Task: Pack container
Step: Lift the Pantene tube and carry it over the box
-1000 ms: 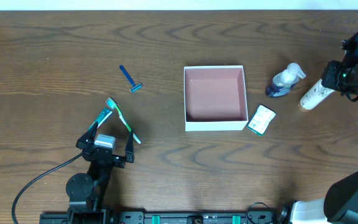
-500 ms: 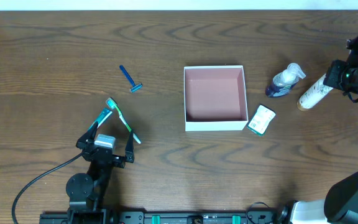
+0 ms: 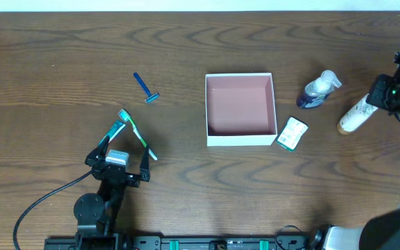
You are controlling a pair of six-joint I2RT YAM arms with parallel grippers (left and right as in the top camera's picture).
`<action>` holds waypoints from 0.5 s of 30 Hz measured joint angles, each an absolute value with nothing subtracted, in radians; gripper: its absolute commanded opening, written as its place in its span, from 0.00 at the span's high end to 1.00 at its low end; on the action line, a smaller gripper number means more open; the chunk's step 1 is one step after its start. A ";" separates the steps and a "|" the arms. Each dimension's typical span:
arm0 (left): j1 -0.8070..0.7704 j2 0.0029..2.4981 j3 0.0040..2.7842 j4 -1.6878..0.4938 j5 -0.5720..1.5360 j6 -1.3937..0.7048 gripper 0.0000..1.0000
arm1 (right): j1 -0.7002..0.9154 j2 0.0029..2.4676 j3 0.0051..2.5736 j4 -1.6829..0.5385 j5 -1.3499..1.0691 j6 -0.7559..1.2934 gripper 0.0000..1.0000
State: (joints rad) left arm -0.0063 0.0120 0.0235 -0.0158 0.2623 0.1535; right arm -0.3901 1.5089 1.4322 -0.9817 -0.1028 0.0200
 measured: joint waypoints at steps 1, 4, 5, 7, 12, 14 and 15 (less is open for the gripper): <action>-0.006 0.012 0.023 -0.016 0.263 0.154 0.02 | -0.390 1.489 1.438 -0.999 -0.103 0.023 0.99; -0.006 0.012 0.023 -0.016 0.262 0.154 0.02 | -0.390 1.427 1.450 -1.054 -0.109 0.031 0.99; -0.006 0.012 0.023 -0.016 0.263 0.154 0.02 | -0.390 1.407 1.454 -1.077 -0.117 0.033 0.99; -0.006 0.012 0.023 -0.016 0.262 0.154 0.02 | -0.389 1.368 1.458 -1.127 -0.138 0.035 0.99; -0.006 0.012 0.023 -0.016 0.262 0.154 0.02 | -0.334 1.313 1.459 -1.222 -0.210 0.022 0.99; -0.006 0.012 0.023 -0.016 0.263 0.154 0.02 | -0.297 1.299 1.459 -1.242 -0.241 0.014 0.99; -0.006 0.012 0.023 -0.016 0.263 0.154 0.02 | -0.272 1.292 1.459 -1.248 -0.257 0.013 0.99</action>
State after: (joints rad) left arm -0.0063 0.0120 0.0235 -0.0158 0.2626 0.1535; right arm -0.2722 1.2919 1.4590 -1.2480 -0.2565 0.0132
